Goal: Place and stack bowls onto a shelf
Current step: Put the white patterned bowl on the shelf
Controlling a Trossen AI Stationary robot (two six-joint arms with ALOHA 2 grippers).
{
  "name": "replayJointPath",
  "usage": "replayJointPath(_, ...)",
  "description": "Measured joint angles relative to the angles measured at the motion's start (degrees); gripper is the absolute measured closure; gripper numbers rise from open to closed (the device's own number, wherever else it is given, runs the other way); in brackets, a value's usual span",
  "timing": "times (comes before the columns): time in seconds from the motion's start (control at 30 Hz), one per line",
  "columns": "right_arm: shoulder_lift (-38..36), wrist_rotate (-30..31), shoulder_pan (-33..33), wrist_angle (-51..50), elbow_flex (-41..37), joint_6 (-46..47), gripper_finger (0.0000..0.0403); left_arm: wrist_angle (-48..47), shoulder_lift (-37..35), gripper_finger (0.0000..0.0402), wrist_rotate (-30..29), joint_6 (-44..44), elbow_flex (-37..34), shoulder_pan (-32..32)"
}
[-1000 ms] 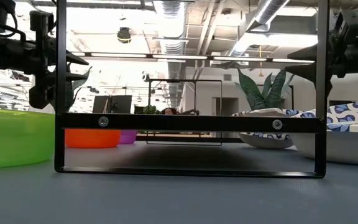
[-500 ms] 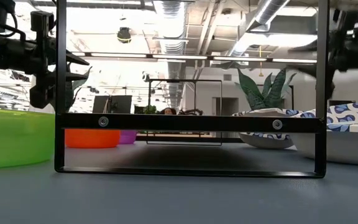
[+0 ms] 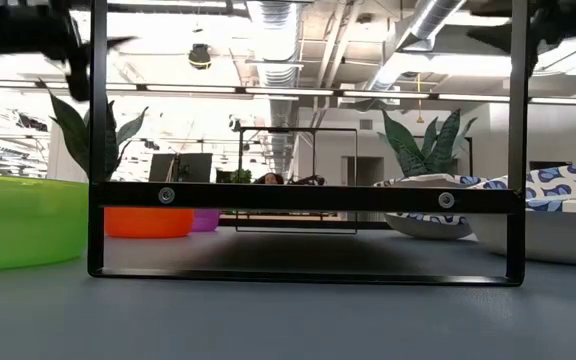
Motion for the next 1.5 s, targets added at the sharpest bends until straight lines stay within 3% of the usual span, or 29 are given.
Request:
replayJointPath(0.33,24.96,0.62,2.32,-15.56,13.25,-10.63,0.0219,-6.11,6.88,0.0283,1.09,14.32,11.60,0.00)
replayJointPath(0.67,47.01,0.62,9.59,-28.94,26.24,-12.38,0.0149,-9.49,15.36,0.0278,0.43,18.65,12.39,0.00)
replayJointPath(1.0,59.81,0.84,12.13,-38.08,29.47,-1.87,0.0143,-9.16,19.53,0.0220,0.52,22.82,12.39,0.00)
replayJointPath(1.17,64.81,2.11,12.13,-39.35,29.47,-1.30,0.0143,-9.85,20.94,0.0192,0.56,22.54,12.41,0.00)
replayJointPath(1.5,72.65,6.90,11.78,-39.76,29.47,-1.29,0.0152,-10.35,23.53,0.0184,1.18,20.18,12.47,-0.02)
